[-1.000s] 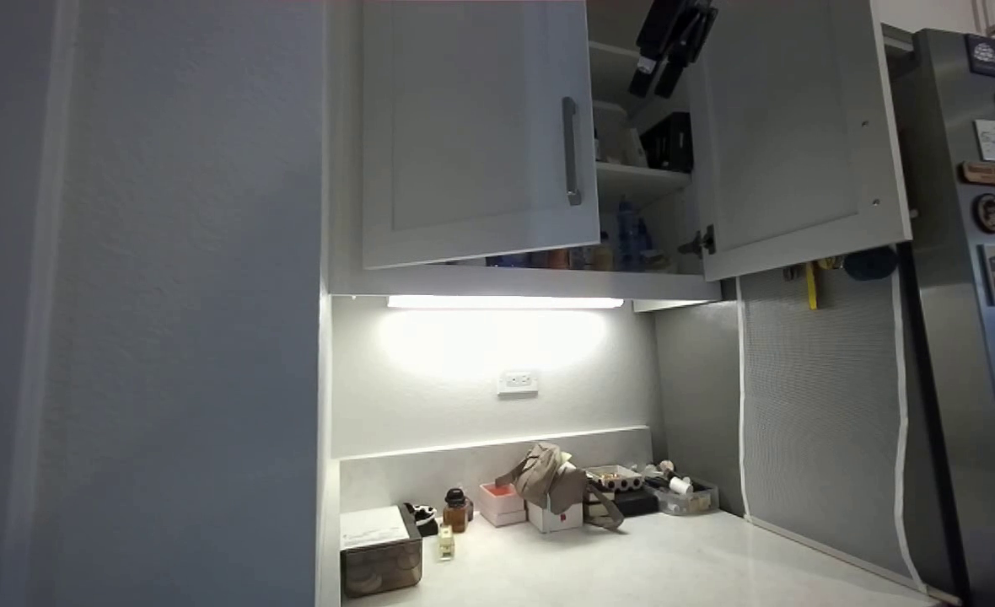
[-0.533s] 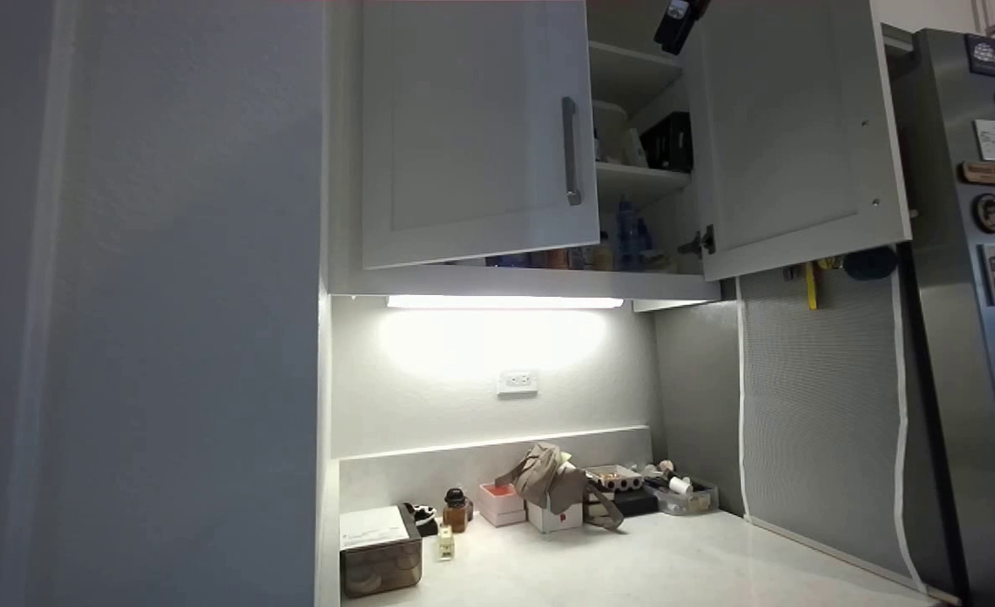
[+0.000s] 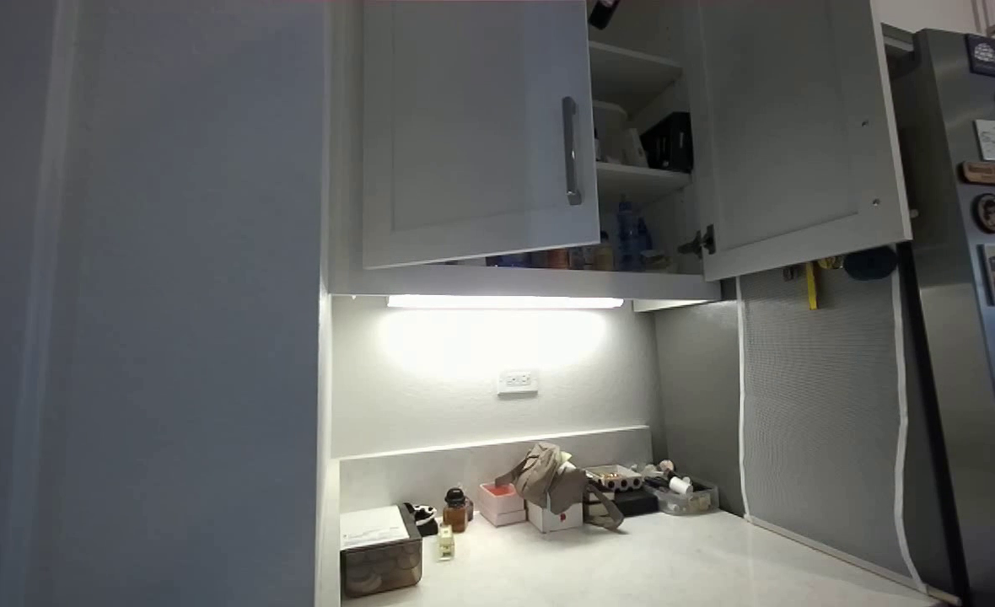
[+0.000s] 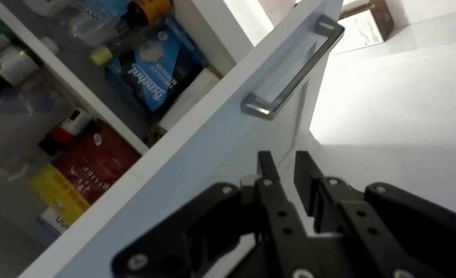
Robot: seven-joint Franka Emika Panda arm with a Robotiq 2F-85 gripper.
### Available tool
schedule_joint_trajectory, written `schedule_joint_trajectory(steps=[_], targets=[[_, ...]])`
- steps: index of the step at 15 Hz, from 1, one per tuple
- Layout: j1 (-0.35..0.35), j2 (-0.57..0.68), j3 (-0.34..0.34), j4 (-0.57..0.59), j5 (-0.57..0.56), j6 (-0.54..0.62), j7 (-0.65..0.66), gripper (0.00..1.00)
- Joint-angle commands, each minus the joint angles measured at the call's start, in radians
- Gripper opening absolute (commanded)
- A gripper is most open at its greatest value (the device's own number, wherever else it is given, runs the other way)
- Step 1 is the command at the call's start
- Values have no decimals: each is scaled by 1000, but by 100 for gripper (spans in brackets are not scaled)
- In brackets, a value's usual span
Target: Close the top cabinet doors
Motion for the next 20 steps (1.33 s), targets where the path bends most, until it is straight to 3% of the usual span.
schedule_joint_trajectory(steps=[1,5,13,20], targets=[[-36,127,39,70,-79,123,-31,0],[-68,228,58,67,-176,240,-17,0],[-116,286,87,18,-435,296,10,0],[-123,272,18,-77,-643,393,80,0]])
